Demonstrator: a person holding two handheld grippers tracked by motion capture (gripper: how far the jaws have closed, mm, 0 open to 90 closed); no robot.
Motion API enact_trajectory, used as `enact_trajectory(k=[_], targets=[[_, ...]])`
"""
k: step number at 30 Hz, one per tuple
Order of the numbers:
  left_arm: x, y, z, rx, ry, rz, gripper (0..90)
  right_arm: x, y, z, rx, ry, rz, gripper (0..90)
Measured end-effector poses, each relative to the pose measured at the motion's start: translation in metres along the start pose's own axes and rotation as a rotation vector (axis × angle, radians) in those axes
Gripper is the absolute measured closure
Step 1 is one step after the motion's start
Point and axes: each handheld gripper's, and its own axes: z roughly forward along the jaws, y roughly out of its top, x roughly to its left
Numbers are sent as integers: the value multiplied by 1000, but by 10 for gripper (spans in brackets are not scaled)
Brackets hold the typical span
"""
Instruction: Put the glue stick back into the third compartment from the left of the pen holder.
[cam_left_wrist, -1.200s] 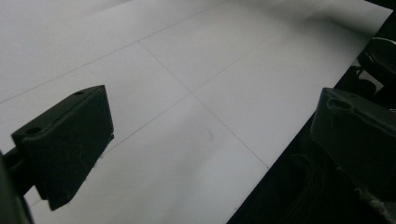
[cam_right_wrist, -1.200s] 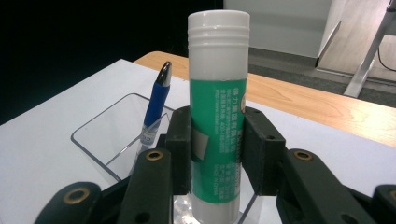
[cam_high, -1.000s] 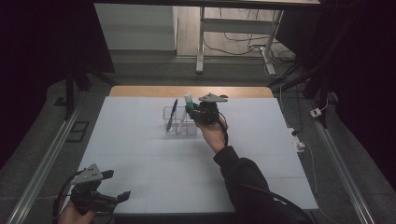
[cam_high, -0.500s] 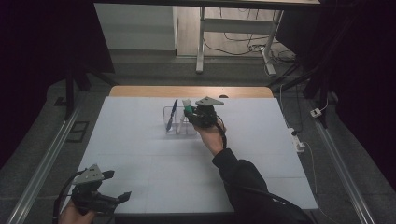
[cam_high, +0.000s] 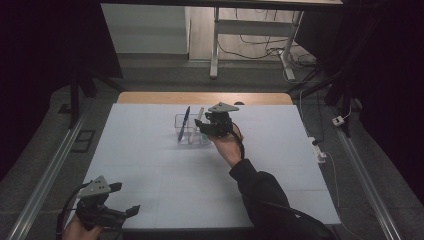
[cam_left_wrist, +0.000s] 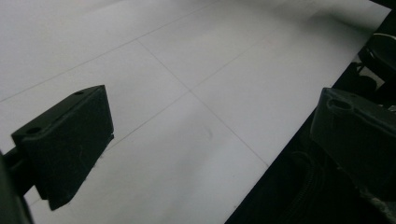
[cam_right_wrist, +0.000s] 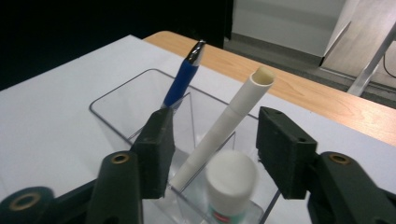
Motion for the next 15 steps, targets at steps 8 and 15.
enact_trajectory(k=[8,15], targets=[[0,-1,-2,1,2,-14,0,2,5,-11,51,32,-13,366],[0,-2,-4,6,11,-24,0,0,5,-18,84,82,-4,286]])
